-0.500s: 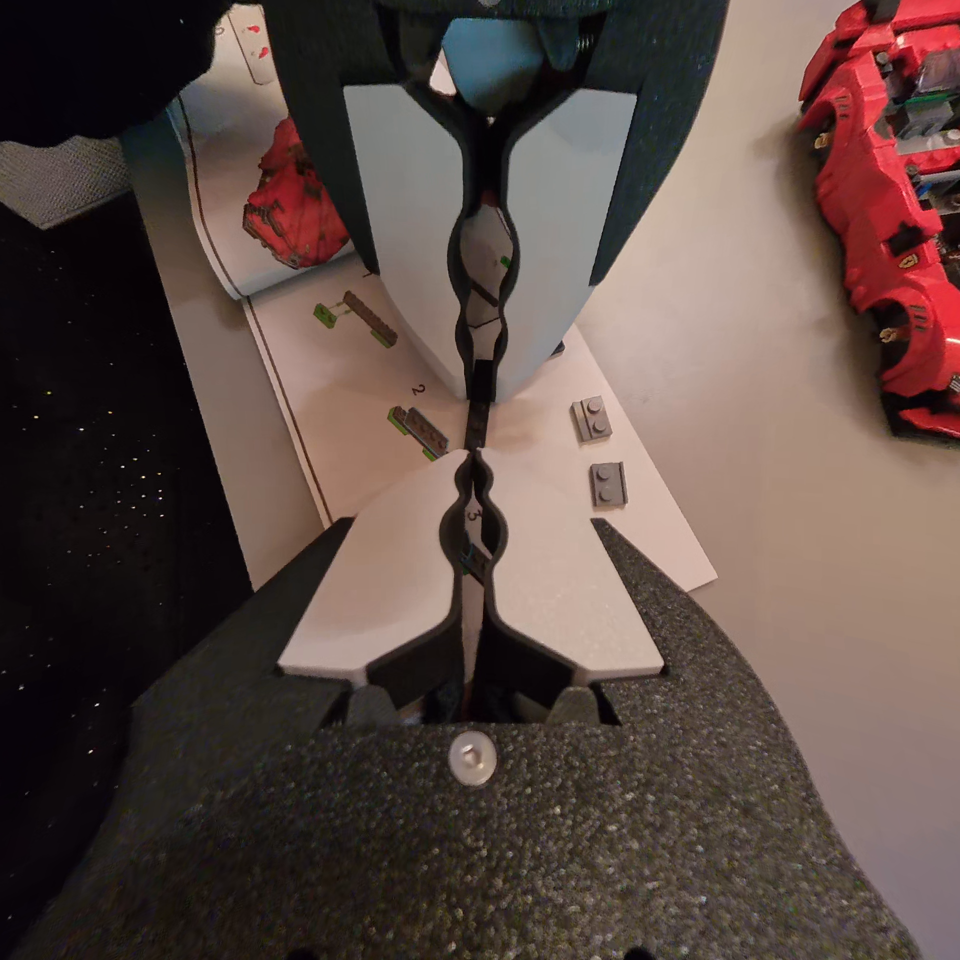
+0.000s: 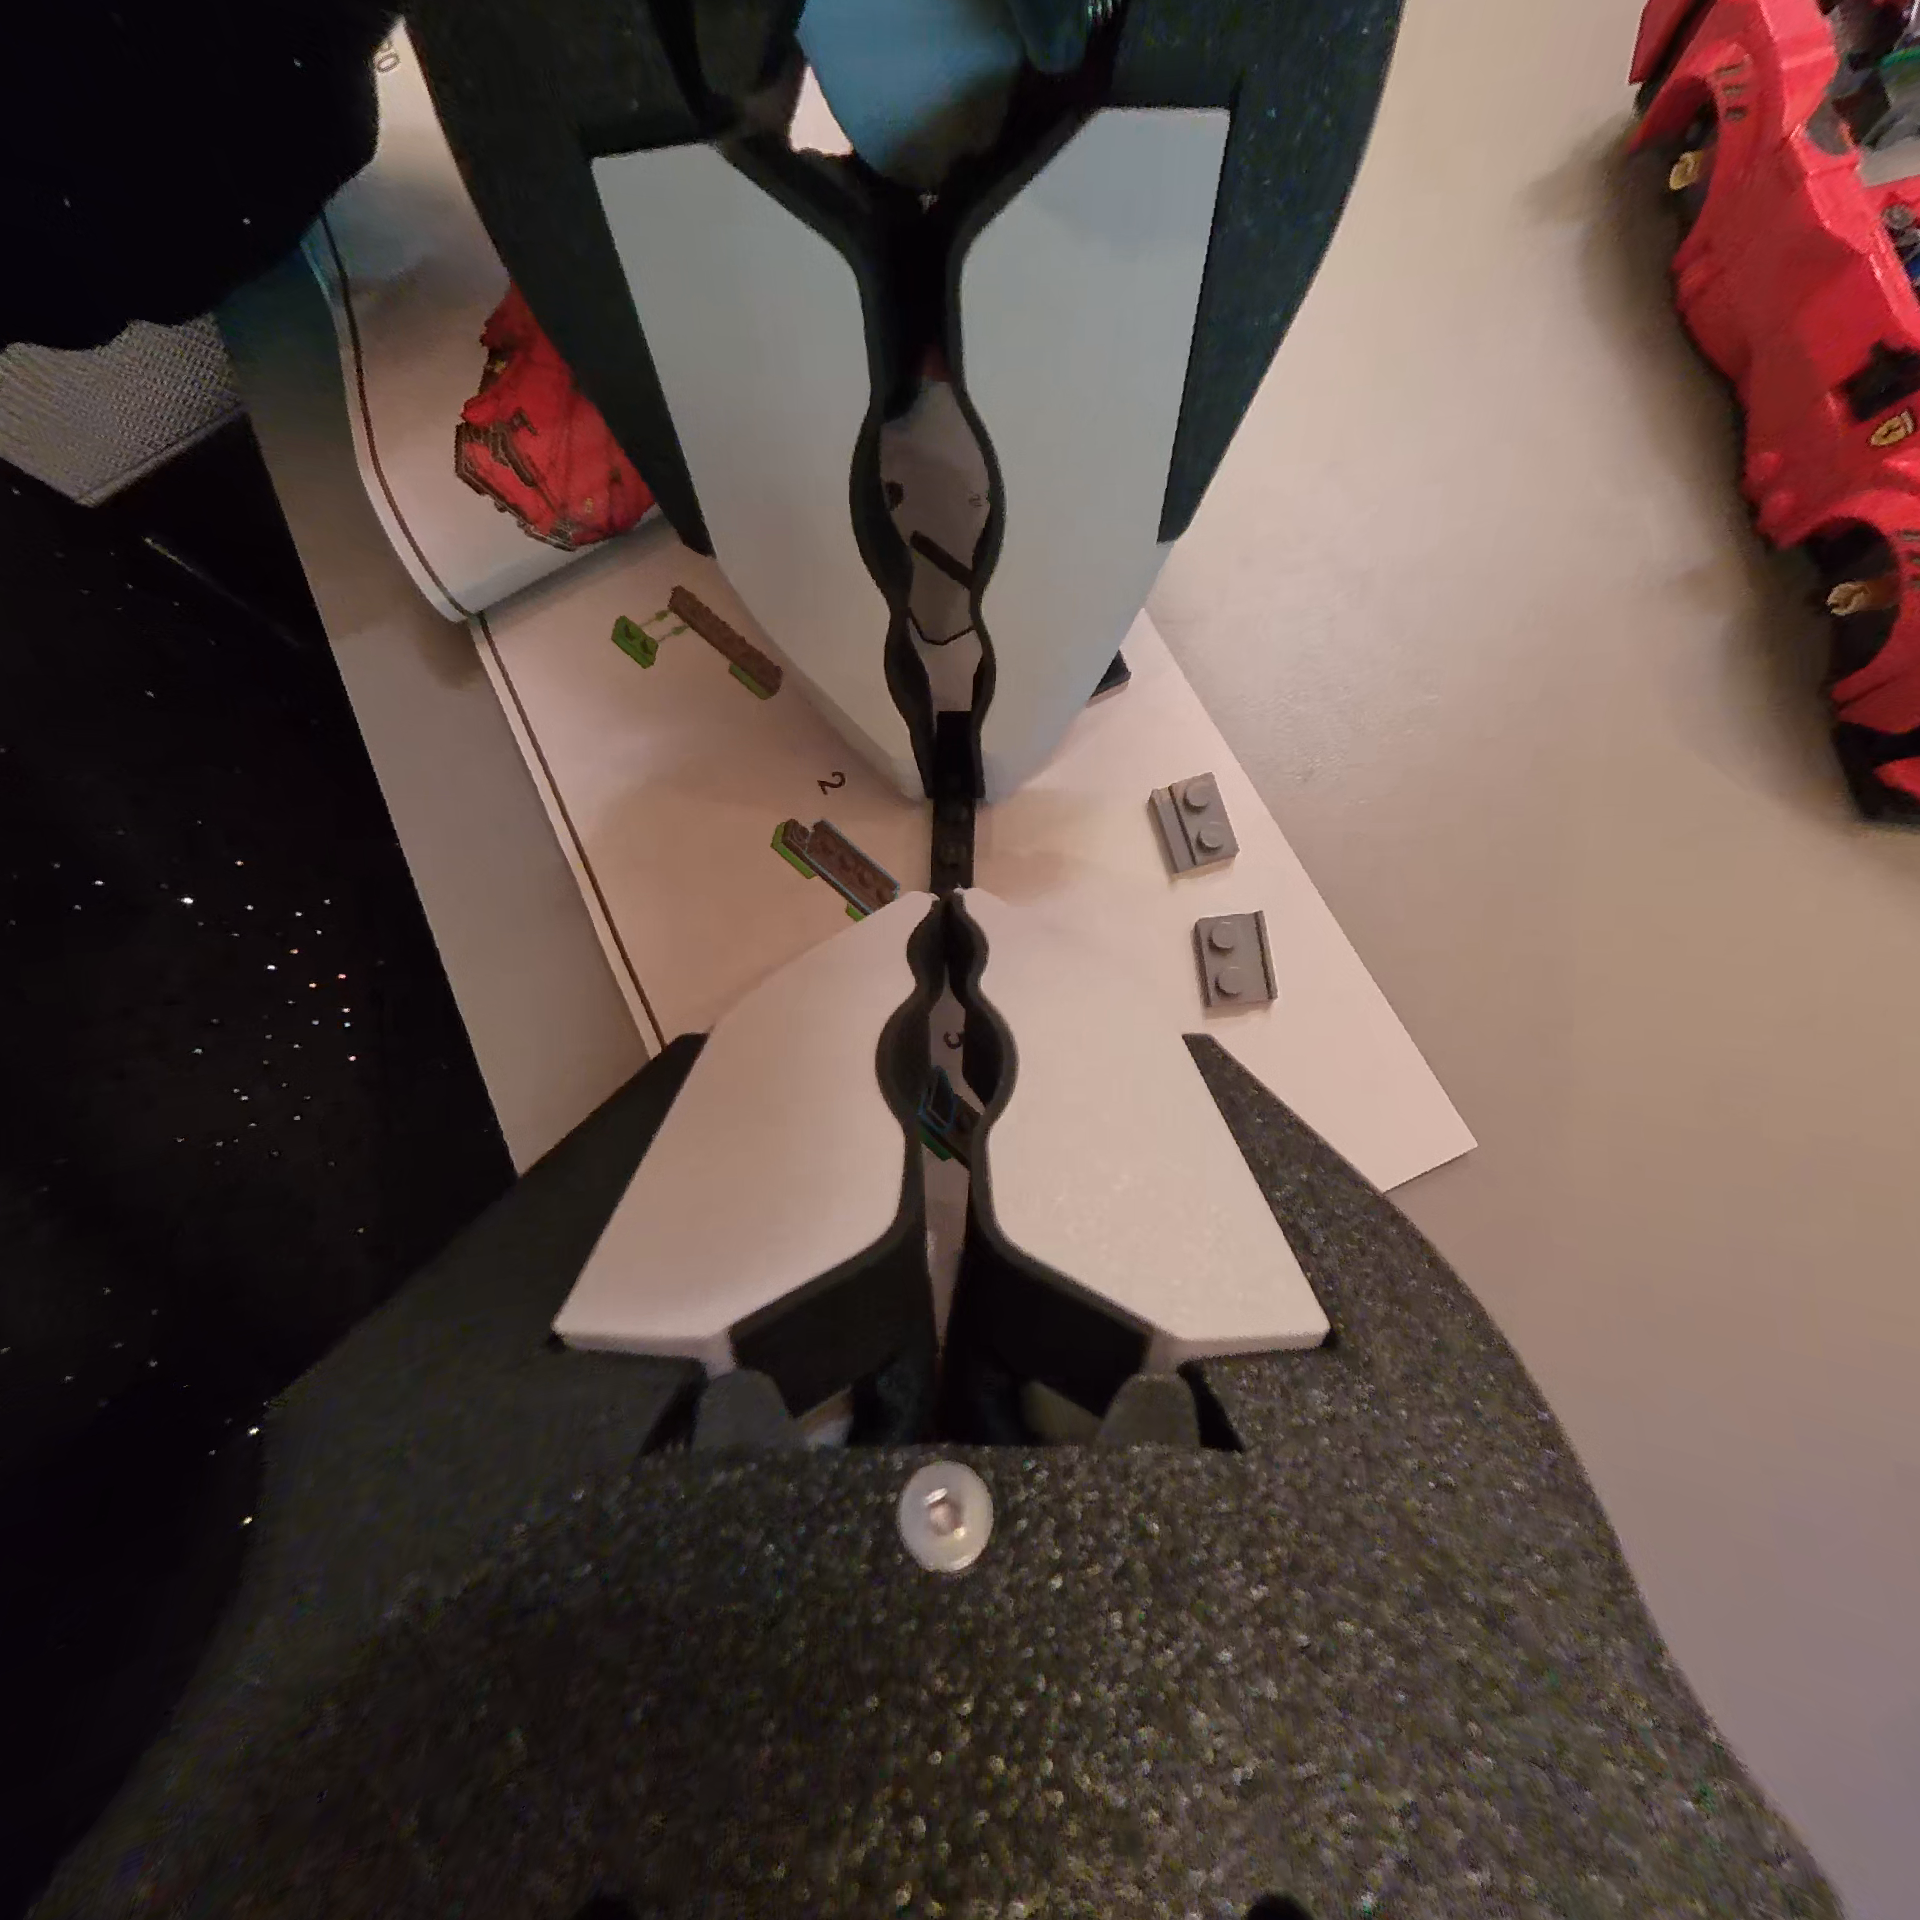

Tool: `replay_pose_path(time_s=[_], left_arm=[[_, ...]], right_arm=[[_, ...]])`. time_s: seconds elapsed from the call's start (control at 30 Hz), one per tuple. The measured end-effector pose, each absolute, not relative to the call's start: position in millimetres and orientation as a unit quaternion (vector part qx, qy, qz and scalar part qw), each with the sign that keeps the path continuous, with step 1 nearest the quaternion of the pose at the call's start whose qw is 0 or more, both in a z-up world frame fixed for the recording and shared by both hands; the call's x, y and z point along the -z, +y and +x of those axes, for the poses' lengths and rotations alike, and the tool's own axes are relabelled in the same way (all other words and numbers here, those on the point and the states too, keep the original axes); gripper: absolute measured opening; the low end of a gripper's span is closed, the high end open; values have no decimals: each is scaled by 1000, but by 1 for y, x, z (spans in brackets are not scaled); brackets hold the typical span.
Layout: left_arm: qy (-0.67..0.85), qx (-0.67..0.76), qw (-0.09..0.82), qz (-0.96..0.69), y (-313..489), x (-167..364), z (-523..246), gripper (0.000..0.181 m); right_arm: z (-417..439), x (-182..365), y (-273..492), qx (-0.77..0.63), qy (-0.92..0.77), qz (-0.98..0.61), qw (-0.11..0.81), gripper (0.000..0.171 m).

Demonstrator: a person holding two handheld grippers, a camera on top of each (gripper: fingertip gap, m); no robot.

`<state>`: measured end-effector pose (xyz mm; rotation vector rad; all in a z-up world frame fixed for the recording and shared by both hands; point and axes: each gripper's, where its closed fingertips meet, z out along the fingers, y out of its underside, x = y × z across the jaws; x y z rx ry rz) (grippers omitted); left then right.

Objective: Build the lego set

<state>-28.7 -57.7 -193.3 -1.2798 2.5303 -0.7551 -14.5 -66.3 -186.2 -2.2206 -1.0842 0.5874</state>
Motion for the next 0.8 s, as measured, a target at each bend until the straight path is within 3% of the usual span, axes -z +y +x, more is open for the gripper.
replay_pose_path(time_s=[0.27, 0.77, 0.8], left_arm=[[866, 238, 111, -427, -57, 194, -29, 8], [853, 251, 107, -446, -61, 195, -29, 8], [852, 246, 106, -449, -61, 195, -29, 8]], right_arm=[[-14, 190, -68, -150, -419, -851, 280, 1], [-14, 185, -71, -226, -424, -819, 313, 0], [-12, 181, -69, -234, -416, -818, 322, 23]])
